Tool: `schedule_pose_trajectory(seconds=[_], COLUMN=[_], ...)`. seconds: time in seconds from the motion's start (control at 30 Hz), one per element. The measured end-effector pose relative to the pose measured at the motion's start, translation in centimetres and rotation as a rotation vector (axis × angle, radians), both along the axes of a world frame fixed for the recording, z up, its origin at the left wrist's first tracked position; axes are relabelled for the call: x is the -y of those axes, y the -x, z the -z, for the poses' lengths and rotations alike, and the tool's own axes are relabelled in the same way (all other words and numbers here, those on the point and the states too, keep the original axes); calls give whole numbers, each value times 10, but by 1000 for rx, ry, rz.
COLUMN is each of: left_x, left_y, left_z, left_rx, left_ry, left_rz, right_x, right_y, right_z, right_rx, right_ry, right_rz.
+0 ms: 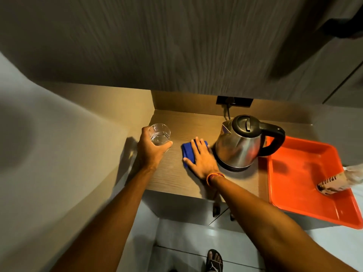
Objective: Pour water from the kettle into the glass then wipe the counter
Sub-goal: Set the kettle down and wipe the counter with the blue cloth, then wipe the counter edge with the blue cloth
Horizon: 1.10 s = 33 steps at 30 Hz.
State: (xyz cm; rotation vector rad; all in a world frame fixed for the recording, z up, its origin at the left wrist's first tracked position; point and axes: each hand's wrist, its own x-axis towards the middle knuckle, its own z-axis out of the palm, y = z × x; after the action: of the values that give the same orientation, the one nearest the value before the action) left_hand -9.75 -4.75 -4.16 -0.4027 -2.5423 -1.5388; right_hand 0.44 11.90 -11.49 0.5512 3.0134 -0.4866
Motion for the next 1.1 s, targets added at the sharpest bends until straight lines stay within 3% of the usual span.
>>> schedule_pose_trajectory(seconds=[0.23, 0.37, 0.5, 0.67, 0.83, 0.97, 1.1], left_x=[17, 12, -16, -48, -73, -81, -83], left_y=[9, 9, 3, -7, -22, -31, -38], left_z=[-2, 4, 15, 37, 46, 49, 49], left_rx=[-5, 1, 94, 201, 242, 269, 298], left_ry=[11, 13, -31, -35, 43, 61, 49], left_rz=[-59, -45, 3, 135, 208, 233, 228], right_x=[11, 32, 30, 26, 8, 1, 9], right_y=[42, 12, -44, -99, -99, -86, -77], right_z=[-12, 2, 14, 12, -11, -16, -17], right_rx=[59, 10, -65, -81, -154, -51, -61], right_ry=[9, -27, -28, 60, 229, 251, 488], right_rz=[-81, -259, -281, -136, 130, 353, 572])
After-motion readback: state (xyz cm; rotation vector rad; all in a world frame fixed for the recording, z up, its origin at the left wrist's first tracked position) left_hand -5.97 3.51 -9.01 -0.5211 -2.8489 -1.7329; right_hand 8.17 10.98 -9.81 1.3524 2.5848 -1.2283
